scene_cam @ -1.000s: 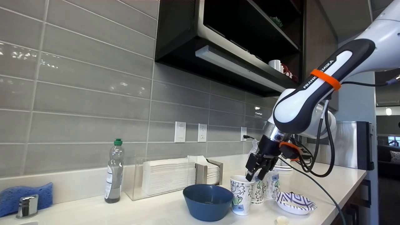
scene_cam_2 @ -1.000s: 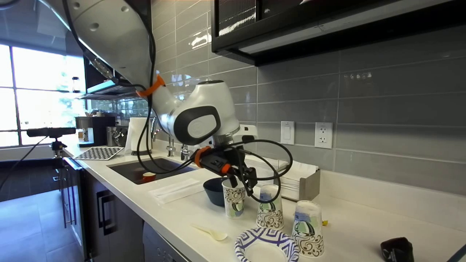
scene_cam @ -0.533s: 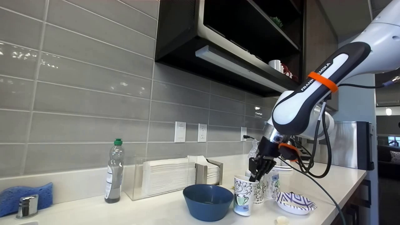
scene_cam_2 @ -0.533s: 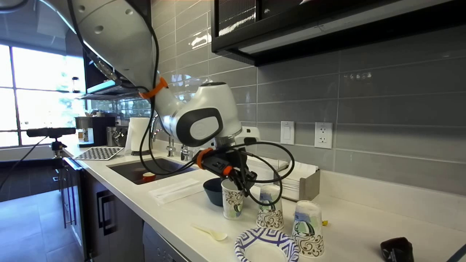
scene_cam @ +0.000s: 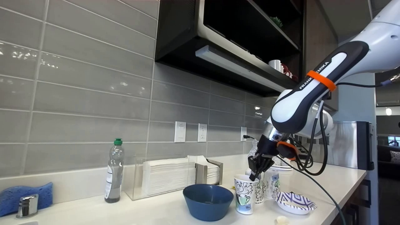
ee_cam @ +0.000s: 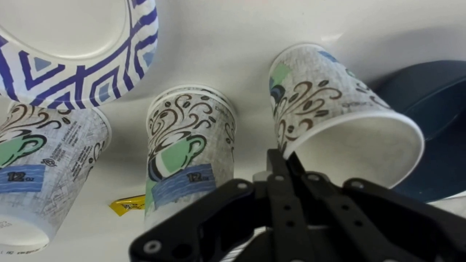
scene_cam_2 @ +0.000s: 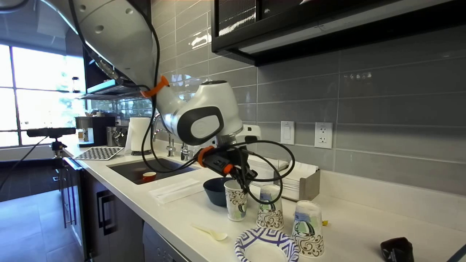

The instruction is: Pour the beans in the coffee cup into the blue bowl

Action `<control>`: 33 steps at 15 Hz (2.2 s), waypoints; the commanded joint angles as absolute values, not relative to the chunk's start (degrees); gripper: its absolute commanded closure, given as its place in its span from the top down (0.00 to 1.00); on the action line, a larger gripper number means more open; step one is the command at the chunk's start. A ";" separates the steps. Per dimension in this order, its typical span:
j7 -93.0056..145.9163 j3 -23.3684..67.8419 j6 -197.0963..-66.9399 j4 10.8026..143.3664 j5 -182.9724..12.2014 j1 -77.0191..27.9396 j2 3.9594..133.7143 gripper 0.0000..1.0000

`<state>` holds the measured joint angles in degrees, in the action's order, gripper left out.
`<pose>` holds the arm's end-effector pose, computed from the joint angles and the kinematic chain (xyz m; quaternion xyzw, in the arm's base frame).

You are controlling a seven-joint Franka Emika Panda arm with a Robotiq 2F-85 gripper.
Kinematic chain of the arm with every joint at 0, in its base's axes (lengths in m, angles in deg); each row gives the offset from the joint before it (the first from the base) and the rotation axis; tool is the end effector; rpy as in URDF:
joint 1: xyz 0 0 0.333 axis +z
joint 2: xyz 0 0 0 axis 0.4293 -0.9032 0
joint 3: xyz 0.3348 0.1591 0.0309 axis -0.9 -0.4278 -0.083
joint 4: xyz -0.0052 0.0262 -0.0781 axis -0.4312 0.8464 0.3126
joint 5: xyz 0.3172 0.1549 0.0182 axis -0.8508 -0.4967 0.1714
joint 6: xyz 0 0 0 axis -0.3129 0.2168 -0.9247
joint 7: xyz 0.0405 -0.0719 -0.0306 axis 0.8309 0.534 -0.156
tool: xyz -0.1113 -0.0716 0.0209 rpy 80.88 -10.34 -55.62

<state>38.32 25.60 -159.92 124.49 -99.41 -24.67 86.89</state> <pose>0.4927 -0.0655 0.4191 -0.9735 0.0784 -0.2133 0.0240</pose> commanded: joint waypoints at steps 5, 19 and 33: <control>44.43 25.28 -164.14 125.59 -102.06 -22.94 92.33 0.01; 67.57 26.24 -165.07 124.35 -108.78 -11.06 93.50 0.04; 69.78 23.04 -180.10 126.00 -83.73 -14.39 92.17 0.01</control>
